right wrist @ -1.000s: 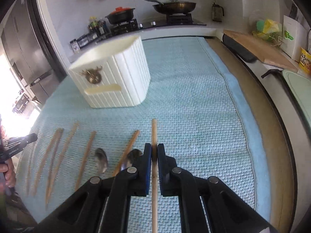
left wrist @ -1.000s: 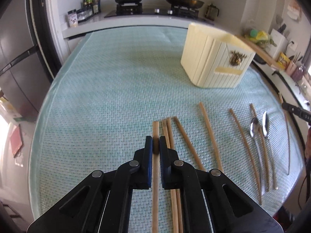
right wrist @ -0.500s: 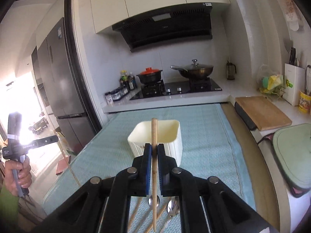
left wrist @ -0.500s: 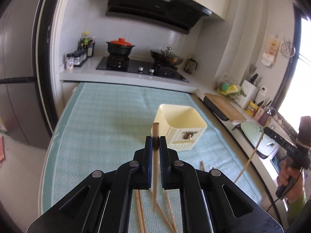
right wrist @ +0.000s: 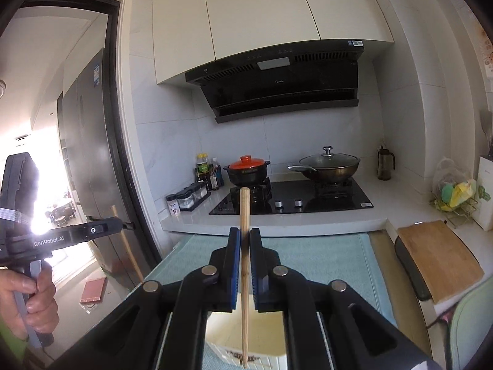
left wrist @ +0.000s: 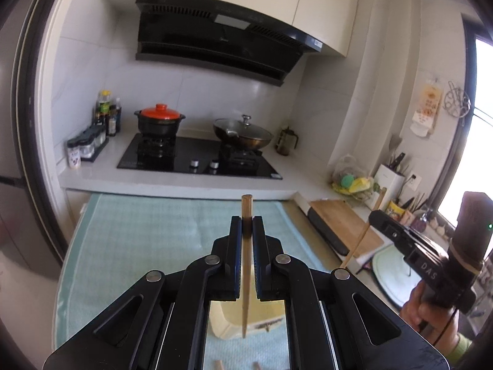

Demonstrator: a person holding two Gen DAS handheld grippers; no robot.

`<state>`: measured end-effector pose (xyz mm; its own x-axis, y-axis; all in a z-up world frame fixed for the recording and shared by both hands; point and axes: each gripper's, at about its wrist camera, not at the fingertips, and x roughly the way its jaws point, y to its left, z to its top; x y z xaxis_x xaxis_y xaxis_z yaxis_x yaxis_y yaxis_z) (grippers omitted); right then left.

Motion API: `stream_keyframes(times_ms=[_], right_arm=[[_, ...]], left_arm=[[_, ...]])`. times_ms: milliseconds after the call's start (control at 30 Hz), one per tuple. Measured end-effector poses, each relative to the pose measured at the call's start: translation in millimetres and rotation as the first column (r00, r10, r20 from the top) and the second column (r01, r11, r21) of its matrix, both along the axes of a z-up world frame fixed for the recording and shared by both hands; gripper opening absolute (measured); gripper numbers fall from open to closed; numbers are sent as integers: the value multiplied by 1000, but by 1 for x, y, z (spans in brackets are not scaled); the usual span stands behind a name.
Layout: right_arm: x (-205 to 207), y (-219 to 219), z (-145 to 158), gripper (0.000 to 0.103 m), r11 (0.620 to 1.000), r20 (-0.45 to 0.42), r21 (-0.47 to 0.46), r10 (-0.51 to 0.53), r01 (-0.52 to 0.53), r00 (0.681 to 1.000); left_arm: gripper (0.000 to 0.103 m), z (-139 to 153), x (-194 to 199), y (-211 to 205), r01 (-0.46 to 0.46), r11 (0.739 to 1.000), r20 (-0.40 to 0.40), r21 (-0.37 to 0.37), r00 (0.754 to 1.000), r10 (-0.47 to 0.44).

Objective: Organize utensils
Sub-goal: 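Lift both chopsticks over the cream holder and open both tools to drop them in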

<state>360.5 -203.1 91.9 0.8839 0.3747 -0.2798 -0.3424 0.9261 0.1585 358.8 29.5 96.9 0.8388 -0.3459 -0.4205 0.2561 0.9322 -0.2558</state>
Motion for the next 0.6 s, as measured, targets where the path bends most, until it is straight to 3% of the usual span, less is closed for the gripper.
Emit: stream_keyframes(times_ms=[100, 300, 433, 567, 600], right_arm=[[41, 8, -12, 6, 1000, -38, -8, 15, -16, 999], [108, 17, -79, 6, 999, -236, -43, 10, -21, 972], [131, 16, -121, 6, 998, -332, -57, 2, -22, 943], [144, 16, -141, 7, 997, -379, -75, -14, -16, 925], [145, 16, -144, 8, 997, -387, -80, -21, -11, 922]], left_arm=[[5, -11, 34, -14, 1, 1000, -35, 2, 999, -1], [5, -72, 92, -35, 13, 1000, -201, 19, 979, -9], [5, -109, 111, -44, 18, 998, -292, 55, 956, -1], [6, -129, 121, -47, 7, 997, -351, 72, 936, 19], [13, -131, 122, -46, -3, 997, -361, 75, 932, 30]])
